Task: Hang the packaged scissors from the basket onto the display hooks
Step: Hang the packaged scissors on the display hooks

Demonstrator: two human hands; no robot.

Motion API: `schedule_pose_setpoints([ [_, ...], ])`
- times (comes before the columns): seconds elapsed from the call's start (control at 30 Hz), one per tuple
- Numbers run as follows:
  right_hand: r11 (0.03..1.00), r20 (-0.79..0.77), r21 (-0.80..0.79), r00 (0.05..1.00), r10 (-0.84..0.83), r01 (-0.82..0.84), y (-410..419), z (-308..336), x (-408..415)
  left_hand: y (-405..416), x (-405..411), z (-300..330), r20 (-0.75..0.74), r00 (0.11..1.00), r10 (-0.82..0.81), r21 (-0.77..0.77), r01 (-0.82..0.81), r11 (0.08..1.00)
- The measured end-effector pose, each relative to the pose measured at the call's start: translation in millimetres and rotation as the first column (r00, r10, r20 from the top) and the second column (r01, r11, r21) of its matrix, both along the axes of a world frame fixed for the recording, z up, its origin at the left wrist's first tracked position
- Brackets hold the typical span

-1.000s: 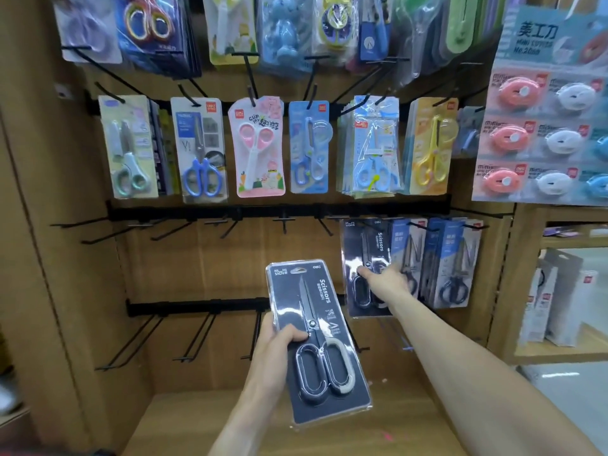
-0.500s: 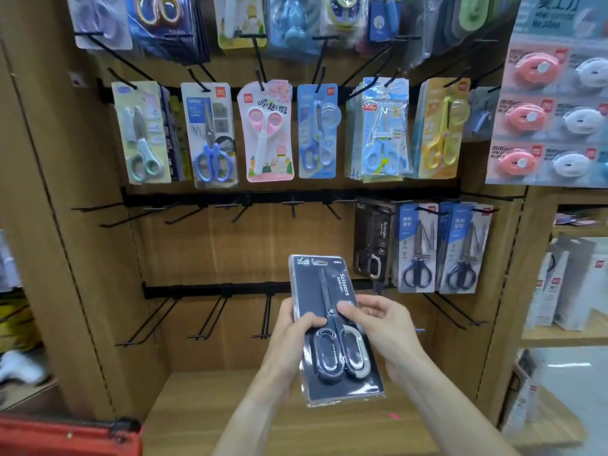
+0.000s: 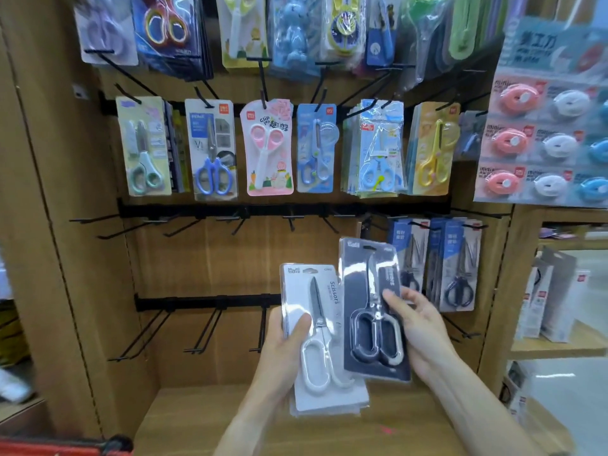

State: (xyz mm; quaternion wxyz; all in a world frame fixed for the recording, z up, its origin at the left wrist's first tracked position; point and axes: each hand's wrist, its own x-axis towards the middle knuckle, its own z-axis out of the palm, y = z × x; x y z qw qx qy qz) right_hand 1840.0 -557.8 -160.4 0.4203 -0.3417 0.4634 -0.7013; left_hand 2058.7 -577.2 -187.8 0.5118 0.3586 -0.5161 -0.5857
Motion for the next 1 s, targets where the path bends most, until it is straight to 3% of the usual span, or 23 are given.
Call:
schedule_pose_setpoints([
  [0.17,0.988,-0.002,-0.064,0.990,-0.138,0.137,-10,20,-25,-3,1,-1,-0.046,0.999,0.019,0.010,-0.019,1.000],
  [0.33,0.980,-0.078,-0.032,0.977,-0.196,0.194,-24,25,-34,-2,1,1,-0.048,0.999,0.016,0.016,-0.016,1.000],
  [0.53,0.961,-0.211,0.049,0.943,-0.256,0.272,-78,33,-43,1,-2,3,-0.037,0.999,0.004,-0.027,-0.005,1.000],
  [0.77,0.933,-0.116,0.252,0.965,-0.234,0.257,-139,25,-66,1,2,3,0.028,0.999,0.027,-0.079,-0.025,0.997],
  [0.93,0.889,-0.305,0.236,0.899,-0.316,0.392,-92,18,-40,1,3,2,0.005,0.999,0.031,-0.067,-0.031,0.997],
  [1.0,0.957,-0.280,0.194,0.947,-0.155,0.214,-48,8,-7,1,1,1,-0.003,1.000,0.026,-0.058,-0.027,0.998],
])
